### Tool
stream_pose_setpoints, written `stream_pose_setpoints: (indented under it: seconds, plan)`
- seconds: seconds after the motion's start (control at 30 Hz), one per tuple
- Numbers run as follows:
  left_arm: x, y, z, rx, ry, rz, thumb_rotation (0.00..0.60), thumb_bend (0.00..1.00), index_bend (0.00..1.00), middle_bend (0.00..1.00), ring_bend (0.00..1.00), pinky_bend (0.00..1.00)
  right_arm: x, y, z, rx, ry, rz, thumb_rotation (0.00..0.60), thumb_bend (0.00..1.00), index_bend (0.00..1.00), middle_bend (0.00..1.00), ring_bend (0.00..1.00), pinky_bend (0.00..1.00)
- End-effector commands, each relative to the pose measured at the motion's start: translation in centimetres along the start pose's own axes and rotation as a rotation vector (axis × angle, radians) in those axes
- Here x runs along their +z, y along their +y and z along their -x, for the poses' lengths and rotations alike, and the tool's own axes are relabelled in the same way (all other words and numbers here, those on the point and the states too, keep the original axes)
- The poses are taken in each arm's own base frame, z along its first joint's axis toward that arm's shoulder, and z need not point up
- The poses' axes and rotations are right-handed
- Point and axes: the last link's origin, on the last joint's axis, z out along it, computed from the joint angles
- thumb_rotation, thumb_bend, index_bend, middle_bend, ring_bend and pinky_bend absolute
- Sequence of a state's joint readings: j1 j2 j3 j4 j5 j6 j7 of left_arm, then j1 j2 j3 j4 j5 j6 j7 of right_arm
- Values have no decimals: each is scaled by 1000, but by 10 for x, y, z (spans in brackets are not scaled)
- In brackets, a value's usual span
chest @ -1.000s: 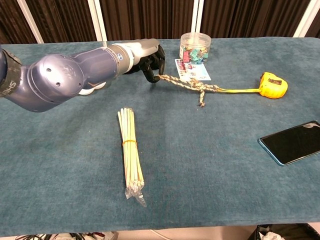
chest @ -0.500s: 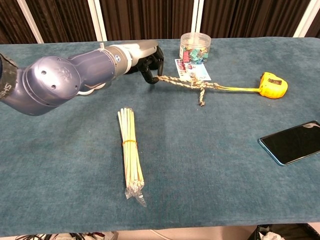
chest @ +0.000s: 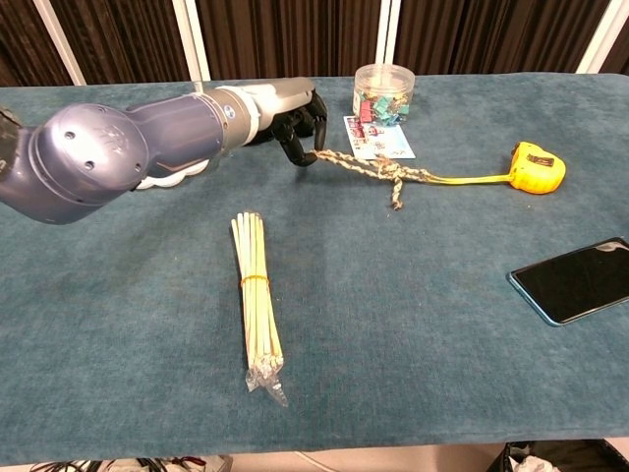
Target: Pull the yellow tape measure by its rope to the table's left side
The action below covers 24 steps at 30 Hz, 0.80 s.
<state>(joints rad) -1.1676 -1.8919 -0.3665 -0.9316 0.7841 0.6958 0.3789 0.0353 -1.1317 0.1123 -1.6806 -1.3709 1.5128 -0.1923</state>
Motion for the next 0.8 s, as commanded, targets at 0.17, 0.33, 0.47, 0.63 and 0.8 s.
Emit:
stream_pose_setpoints:
  seconds: [0.17, 0.33, 0.47, 0.63, 0.8]
  plan:
    - [-17, -6, -8, 7, -7, 38, 600, 504, 665, 108, 0, 0, 0, 0, 0, -8, -2, -1, 600, 73, 9, 0, 65, 157]
    - [-32, -19, -22, 38, 21, 52, 600, 504, 671, 108, 0, 0, 0, 0, 1, -13, -2, -4, 600, 72, 9, 0, 65, 157]
    - [-49, -38, -34, 42, 38, 36, 600, 504, 671, 108, 0, 0, 0, 0, 1, -15, -3, -9, 600, 73, 9, 0, 65, 157]
    - [-76, -74, -52, 46, 67, -12, 600, 504, 671, 108, 0, 0, -1, -1, 1, -19, -1, -10, 600, 72, 8, 0, 65, 157]
    - [-109, -109, -68, 77, 108, -50, 600, 504, 673, 108, 0, 0, -1, -1, 1, -24, 1, -11, 600, 72, 9, 0, 65, 157]
